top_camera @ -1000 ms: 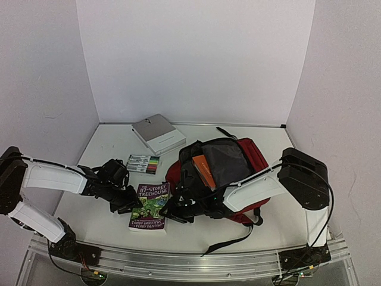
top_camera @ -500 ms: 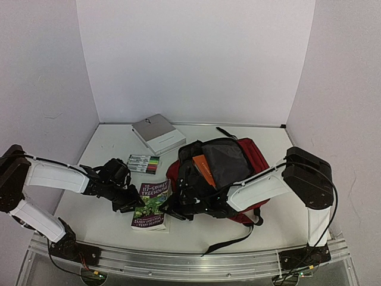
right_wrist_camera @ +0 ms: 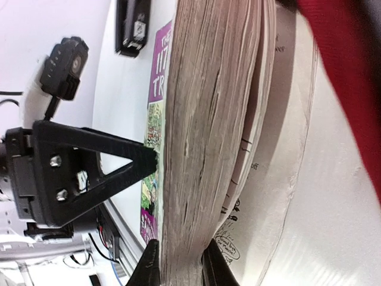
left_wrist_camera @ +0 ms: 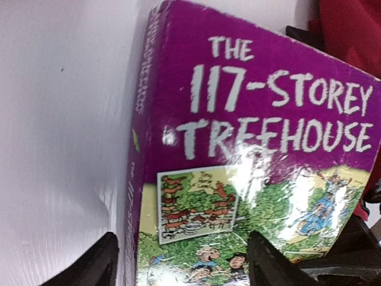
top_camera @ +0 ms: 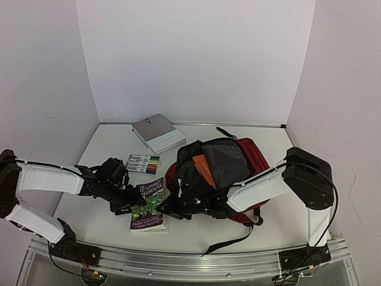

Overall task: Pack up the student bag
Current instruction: Pick up the book from the center of the board.

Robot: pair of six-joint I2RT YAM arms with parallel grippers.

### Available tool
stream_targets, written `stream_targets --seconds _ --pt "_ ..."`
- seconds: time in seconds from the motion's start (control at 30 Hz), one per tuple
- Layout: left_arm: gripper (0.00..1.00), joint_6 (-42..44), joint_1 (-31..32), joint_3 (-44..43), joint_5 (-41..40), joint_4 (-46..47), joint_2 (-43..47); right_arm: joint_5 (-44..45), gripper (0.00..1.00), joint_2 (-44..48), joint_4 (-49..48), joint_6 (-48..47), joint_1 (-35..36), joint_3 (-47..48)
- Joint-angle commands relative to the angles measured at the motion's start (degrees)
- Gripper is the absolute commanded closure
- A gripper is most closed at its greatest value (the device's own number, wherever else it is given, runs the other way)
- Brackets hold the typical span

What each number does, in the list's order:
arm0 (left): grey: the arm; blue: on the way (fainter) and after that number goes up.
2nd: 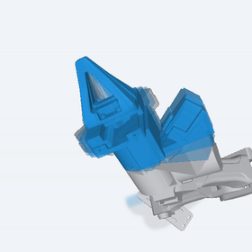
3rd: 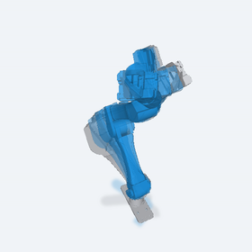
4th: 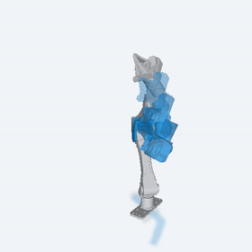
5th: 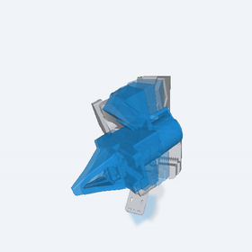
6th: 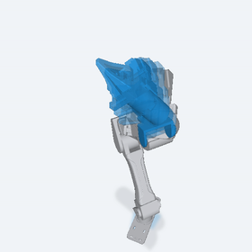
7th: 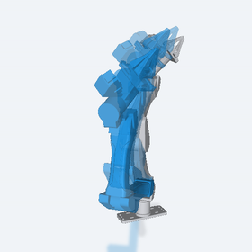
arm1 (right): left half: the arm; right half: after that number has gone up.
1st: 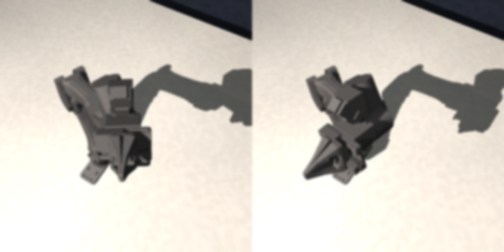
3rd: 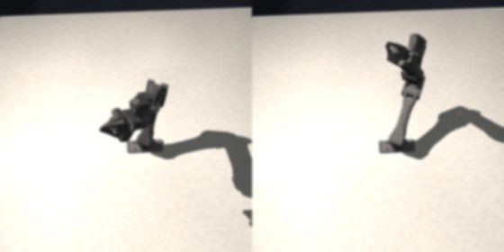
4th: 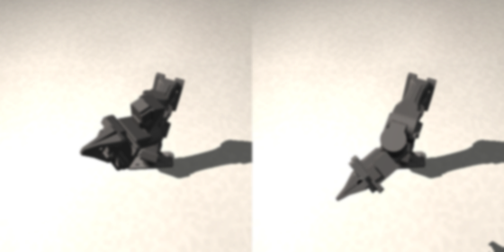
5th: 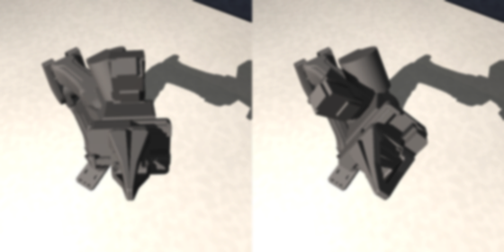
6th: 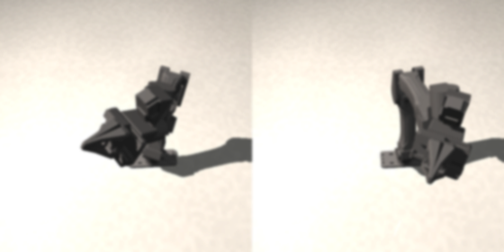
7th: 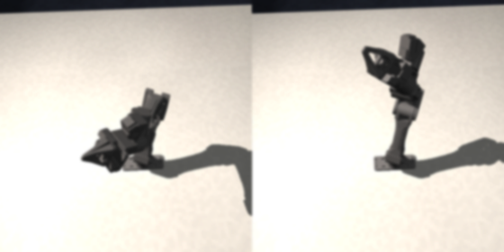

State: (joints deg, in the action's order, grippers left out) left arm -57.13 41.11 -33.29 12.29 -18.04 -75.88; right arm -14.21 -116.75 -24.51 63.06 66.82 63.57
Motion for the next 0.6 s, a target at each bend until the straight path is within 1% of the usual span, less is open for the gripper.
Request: stream_targets --seconds 0.0,0.1,0.2,0.27,0.33,0.4,0.57 --pt "0.12 1.5 -0.5 -4.3 -3.8 -10.7 10.9 -3.0 1.00 7.9 -2.8 -10.2 1.3 3.1" --pt "0.01 4.1 -2.6 -8.0 -4.0 -18.2 18.3 -3.8 1.00 11.0 2.9 -15.6 1.3 5.0" --pt "0.00 7.8 -6.0 -12.7 -2.7 -24.6 24.0 -3.3 1.00 14.2 9.1 -19.6 1.3 6.5" --pt "0.00 11.2 -8.8 -16.0 0.6 -27.7 25.6 -3.2 1.00 15.9 12.2 -21.1 0.9 7.6" --pt "0.00 15.2 -11.0 -19.3 5.1 -29.8 25.2 -4.9 1.00 17.5 12.9 -21.8 -0.2 8.1" --pt "0.00 17.3 -11.7 -22.2 9.0 -31.3 23.4 -6.9 1.00 19.1 13.3 -22.4 -1.9 8.7" --pt "0.00 19.6 -11.8 -27.1 16.2 -29.4 20.7 -13.3 1.00 22.8 15.4 -26.0 -7.2 11.1"
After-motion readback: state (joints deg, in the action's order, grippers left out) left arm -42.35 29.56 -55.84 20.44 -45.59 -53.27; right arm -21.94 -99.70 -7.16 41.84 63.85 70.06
